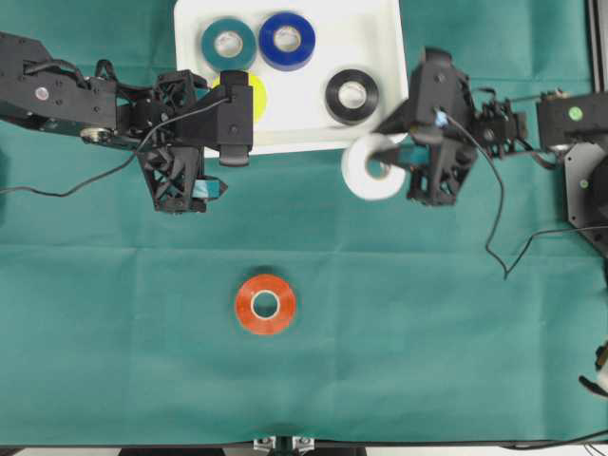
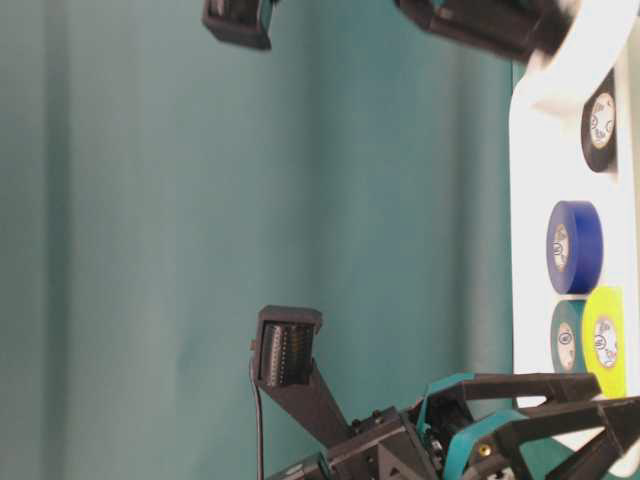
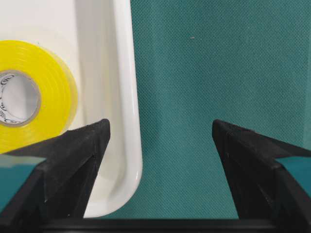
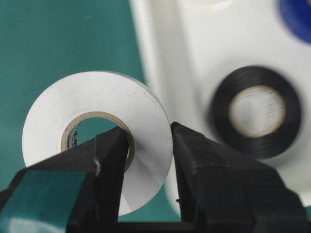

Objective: Put the tape alternately from left to right into the white case.
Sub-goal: 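Carry the white roll with the right gripper into the tray's top-right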

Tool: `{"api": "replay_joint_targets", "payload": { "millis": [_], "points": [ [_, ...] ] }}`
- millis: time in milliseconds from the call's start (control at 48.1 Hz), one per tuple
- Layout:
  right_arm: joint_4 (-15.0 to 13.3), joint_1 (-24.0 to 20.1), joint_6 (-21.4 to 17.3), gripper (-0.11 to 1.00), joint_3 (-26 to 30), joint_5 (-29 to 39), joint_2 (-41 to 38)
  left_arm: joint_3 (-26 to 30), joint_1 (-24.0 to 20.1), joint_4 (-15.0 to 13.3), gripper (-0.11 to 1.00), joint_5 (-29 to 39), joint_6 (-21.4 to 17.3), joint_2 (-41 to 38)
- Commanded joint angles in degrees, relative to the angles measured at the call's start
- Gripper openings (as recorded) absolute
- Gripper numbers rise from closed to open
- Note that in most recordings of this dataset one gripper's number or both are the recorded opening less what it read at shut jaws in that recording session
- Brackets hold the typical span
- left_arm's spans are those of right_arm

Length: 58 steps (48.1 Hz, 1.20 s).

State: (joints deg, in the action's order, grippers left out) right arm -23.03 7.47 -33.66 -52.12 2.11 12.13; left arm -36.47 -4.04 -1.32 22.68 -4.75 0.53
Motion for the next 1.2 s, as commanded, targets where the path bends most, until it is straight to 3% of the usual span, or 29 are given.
{"api": "replay_joint_targets", "payload": {
  "millis": [0, 208, 498, 935, 1184],
  "points": [
    [-2.5, 3.0, 0.1, 0.28, 3.1, -0.6, -1.0, 1.0, 0.4, -0.1, 0.77, -0.4, 0.1, 1.5],
    [-6.5, 9.6, 0.0, 0.28, 6.2, -0.5, -4.9, 0.9, 0.7, -0.1, 0.77, -0.4, 0.1, 1.5],
    [-8.3, 15.9, 0.1, 0.28, 10.0, -1.0, -9.4, 0.9, 0.8, -0.1, 0.77, -0.4, 0.1, 1.5],
    [-9.2, 21.4, 0.1, 0.28, 12.7, -3.9, -13.4, 0.7, 1.1, -0.2, 0.77, -0.4, 0.1, 1.5],
    [-9.7, 22.1, 0.4, 0.28, 12.9, -4.0, -14.5, 0.7, 1.4, -0.1, 0.77, -0.4, 0.1, 1.5]
  ]
}}
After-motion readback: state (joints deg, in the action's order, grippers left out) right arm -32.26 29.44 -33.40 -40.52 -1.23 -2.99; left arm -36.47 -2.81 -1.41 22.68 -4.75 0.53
